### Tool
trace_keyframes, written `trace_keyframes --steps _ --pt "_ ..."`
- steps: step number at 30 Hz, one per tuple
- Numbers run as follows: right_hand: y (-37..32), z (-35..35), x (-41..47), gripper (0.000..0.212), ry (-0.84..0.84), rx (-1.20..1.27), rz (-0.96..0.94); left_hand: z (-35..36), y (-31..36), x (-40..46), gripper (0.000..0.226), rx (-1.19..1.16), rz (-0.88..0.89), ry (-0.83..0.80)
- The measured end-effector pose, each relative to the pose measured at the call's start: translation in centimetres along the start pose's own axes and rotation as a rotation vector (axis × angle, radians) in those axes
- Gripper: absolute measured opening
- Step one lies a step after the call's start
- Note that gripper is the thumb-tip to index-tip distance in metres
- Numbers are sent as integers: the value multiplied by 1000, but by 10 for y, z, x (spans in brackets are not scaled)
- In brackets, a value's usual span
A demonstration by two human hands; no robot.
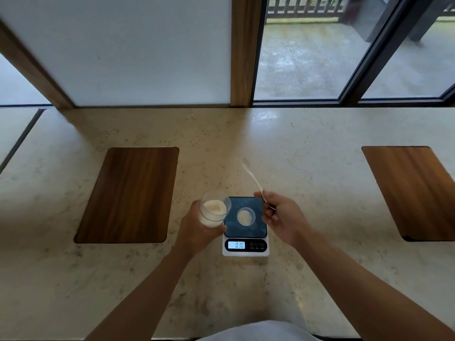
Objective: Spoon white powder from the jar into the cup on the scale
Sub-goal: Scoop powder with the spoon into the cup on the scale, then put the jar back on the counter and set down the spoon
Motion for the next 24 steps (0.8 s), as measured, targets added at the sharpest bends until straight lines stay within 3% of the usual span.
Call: trace_keyframes --steps 5,24 --pt "-10 10 13 27 -18 7 -57 -12 -17 32 80 -48 -93 67" --pt "-25 79 118 21 -128 -138 -63 -14 -5 171 80 -73 12 205"
Point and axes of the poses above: each hand's wrist, its own x-axis towards the middle knuckle, its own z-axis out of the palm, y = z × x, the point moved 8 cm from there along x, towards the middle knuckle, and after that the axes turned 6 degrees about y, right-handed, at the moved point
